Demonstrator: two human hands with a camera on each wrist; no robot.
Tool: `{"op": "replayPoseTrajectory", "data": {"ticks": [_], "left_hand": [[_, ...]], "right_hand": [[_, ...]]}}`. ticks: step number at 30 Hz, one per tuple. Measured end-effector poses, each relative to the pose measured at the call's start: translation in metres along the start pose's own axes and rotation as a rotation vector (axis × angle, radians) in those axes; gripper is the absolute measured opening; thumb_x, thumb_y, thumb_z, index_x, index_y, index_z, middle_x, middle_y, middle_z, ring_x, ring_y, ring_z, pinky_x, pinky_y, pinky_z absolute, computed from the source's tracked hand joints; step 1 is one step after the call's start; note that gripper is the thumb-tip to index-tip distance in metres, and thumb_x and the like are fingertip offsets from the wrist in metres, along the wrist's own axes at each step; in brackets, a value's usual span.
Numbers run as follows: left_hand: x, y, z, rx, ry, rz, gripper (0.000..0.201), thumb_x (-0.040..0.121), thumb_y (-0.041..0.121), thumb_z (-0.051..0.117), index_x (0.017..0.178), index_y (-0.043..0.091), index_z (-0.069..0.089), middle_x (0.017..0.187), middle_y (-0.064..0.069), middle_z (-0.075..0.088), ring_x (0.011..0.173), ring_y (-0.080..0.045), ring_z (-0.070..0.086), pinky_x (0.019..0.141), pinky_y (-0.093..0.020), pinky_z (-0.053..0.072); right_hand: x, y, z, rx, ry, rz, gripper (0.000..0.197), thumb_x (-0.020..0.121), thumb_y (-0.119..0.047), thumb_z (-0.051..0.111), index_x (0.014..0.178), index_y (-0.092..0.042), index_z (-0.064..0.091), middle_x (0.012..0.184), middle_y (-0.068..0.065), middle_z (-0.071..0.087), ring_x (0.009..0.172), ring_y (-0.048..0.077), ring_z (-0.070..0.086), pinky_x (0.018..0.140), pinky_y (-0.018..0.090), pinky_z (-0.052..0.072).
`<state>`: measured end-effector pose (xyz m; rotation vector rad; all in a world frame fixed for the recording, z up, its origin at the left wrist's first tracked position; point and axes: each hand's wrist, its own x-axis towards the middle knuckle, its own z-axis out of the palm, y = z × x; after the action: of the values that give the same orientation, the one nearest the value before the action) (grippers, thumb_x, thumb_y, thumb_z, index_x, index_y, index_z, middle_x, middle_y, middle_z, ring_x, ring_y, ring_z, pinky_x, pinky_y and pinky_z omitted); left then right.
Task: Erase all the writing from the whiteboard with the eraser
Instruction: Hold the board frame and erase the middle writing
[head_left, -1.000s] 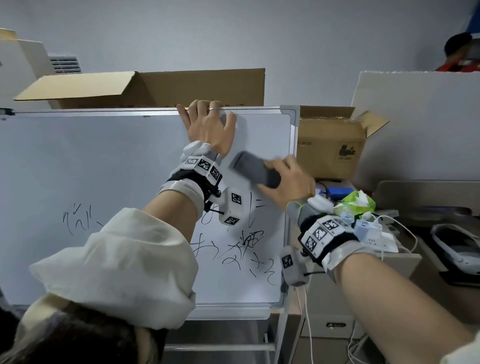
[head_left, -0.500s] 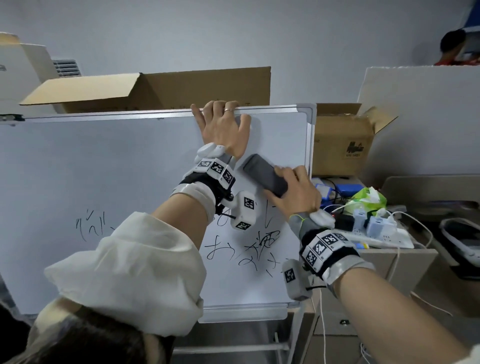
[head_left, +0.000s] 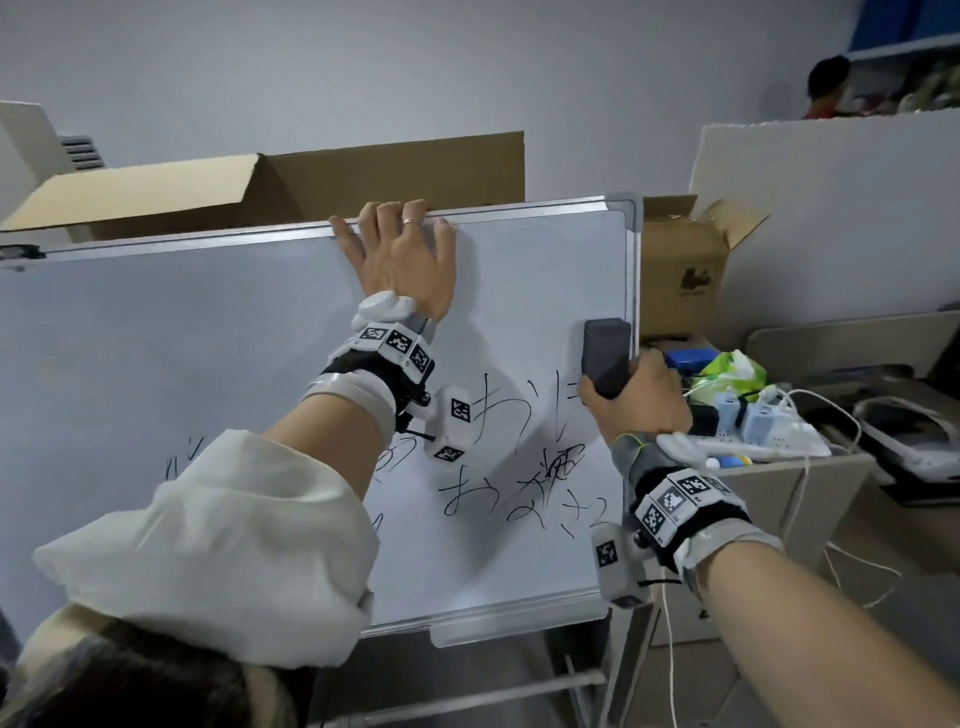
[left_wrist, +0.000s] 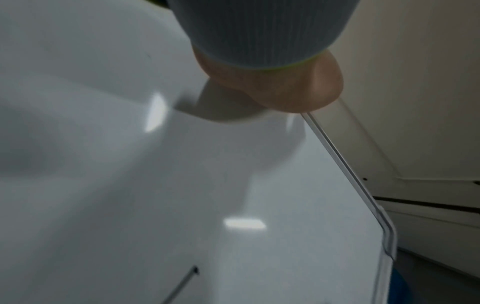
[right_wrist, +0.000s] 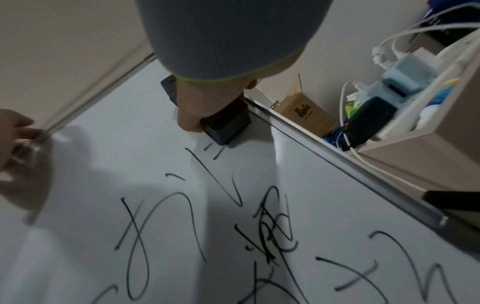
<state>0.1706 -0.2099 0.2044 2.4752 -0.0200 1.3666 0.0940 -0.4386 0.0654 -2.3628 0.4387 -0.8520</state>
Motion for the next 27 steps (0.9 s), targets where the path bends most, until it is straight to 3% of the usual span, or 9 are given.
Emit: {"op": "replayPoseTrajectory", "data": {"ticks": [6,10,12,16,21,25,27], "left_hand": [[-0.002,-0.023,-0.007,-0.012,-0.041,0.057,0.055,0.089,0.049,0.035,0.136,0.029,0.056,0.136,0.006,0.054,0.141,-0.022,0.036,0.124,-0.057,0.002],[0.0,-0.027,-0.01,-0.018,-0.068,0.093,0.052,0.092,0.045,0.039,0.14,0.029,0.054,0.137,0.006,0.054,0.141,-0.023,0.037,0.124,-0.057,0.004],[0.0,-0.033,-0.008,-0.003,-0.034,0.121,0.05,0.092,0.041,0.041,0.139,0.029,0.056,0.135,0.006,0.056,0.139,-0.024,0.04,0.123,-0.057,0.008],[0.002,-0.037,-0.004,-0.04,0.082,0.108,0.046,0.088,0.036,0.046,0.13,0.028,0.063,0.126,0.006,0.06,0.135,-0.023,0.044,0.123,-0.057,0.008],[0.001,-0.016,0.001,-0.126,0.016,0.031,0.048,0.086,0.039,0.043,0.128,0.028,0.062,0.127,0.006,0.058,0.139,-0.022,0.039,0.124,-0.056,0.002],[0.002,-0.022,0.0,-0.071,-0.041,0.054,0.049,0.088,0.042,0.041,0.133,0.032,0.057,0.133,0.008,0.054,0.142,-0.021,0.035,0.124,-0.056,0.001],[0.005,-0.03,-0.003,-0.019,-0.037,0.078,0.051,0.088,0.043,0.04,0.135,0.033,0.055,0.134,0.008,0.053,0.141,-0.022,0.036,0.124,-0.056,0.003]], "right_hand": [[-0.043,-0.047,0.026,0.057,-0.066,-0.088,0.058,0.072,-0.064,0.069,0.099,-0.017,0.046,0.093,0.003,0.056,0.088,0.03,0.057,0.068,0.039,0.051],[-0.063,-0.079,0.043,-0.031,-0.177,-0.271,0.058,0.072,-0.065,0.068,0.098,-0.018,0.046,0.092,-0.002,0.051,0.091,0.025,0.052,0.062,0.032,0.037],[-0.063,-0.074,0.041,-0.019,-0.157,-0.231,0.056,0.073,-0.065,0.067,0.097,-0.02,0.044,0.09,-0.004,0.05,0.09,0.024,0.052,0.063,0.032,0.039],[-0.043,-0.047,0.02,0.034,-0.064,-0.032,0.053,0.077,-0.06,0.065,0.101,-0.017,0.044,0.098,0.004,0.056,0.094,0.03,0.056,0.069,0.038,0.049],[-0.043,-0.042,0.024,0.063,-0.057,0.022,0.057,0.074,-0.064,0.065,0.1,-0.018,0.043,0.098,0.004,0.057,0.086,0.03,0.058,0.07,0.039,0.052],[-0.059,-0.071,0.052,0.004,-0.187,-0.205,0.06,0.071,-0.07,0.065,0.097,-0.02,0.045,0.091,-0.004,0.048,0.084,0.021,0.049,0.059,0.031,0.034],[-0.056,-0.074,0.052,-0.012,-0.19,-0.23,0.06,0.072,-0.071,0.064,0.097,-0.02,0.045,0.092,-0.004,0.049,0.089,0.02,0.049,0.06,0.031,0.033]]}}
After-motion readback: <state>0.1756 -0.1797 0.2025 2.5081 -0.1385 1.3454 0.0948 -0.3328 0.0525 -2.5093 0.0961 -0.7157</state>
